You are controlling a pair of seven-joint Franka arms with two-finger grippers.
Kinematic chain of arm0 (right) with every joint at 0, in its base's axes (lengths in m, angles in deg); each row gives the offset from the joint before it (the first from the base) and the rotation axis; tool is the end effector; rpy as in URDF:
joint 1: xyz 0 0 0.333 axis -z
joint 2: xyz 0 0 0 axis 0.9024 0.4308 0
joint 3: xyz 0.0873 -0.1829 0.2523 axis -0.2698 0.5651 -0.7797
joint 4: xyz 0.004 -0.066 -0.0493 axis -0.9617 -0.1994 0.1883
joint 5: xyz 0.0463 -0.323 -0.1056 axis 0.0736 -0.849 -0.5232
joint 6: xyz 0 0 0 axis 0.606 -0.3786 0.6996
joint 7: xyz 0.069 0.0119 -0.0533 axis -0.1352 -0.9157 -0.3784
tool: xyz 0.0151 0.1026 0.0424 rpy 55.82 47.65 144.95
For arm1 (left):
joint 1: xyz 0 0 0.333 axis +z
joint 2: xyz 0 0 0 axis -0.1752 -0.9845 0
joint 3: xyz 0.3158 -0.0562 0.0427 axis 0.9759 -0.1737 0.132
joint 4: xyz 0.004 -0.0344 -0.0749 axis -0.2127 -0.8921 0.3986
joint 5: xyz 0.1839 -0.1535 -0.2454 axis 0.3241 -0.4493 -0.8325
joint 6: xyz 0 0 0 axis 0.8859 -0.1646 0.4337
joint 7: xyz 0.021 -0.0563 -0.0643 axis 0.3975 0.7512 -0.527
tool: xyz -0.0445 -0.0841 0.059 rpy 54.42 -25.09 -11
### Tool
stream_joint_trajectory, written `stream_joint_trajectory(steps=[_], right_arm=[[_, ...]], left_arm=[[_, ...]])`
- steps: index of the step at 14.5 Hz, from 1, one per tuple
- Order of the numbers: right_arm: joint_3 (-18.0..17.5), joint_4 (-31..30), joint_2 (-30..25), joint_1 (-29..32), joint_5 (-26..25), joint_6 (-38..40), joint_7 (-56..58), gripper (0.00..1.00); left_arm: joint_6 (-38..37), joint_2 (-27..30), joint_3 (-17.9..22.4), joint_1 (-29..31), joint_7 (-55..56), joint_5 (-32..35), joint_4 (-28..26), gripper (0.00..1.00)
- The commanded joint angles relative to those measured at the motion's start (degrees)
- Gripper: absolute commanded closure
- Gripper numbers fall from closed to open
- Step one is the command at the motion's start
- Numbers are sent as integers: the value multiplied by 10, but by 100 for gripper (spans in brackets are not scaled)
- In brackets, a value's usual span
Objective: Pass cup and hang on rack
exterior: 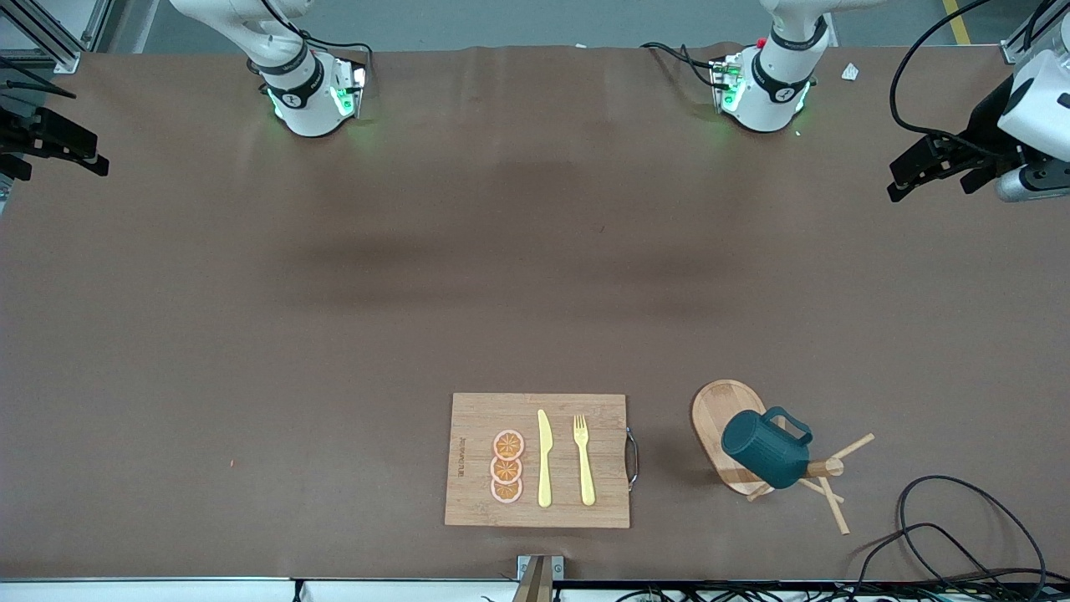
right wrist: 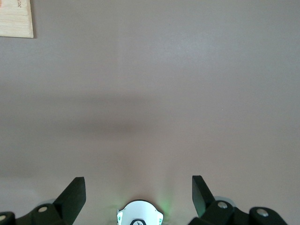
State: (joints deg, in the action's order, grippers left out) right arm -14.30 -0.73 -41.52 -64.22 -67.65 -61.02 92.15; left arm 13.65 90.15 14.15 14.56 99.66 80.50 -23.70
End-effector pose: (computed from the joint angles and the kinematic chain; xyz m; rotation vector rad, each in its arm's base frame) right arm 0.4604 -0.0281 0.6627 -3.1186 -0.0720 0.1785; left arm 0.4579 -0.0508 0.6389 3.1246 0.1470 0.0194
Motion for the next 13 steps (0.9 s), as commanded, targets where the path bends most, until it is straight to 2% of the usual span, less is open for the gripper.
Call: stream_joint_trajectory(steps=[1,3,13], right_arm=[[-1,-11,-12,0,3,0,0,0],[-1,-11,-12,0,3,0,0,0],[-1,-11,-12,-1,1,-1,0,0]], left_arm=[[-19,2,-7,1,-27,13,8,0],[-19,2,-8,-2,-53,35,11,0],[-22,2,-7,-9,-57,35,14,0]])
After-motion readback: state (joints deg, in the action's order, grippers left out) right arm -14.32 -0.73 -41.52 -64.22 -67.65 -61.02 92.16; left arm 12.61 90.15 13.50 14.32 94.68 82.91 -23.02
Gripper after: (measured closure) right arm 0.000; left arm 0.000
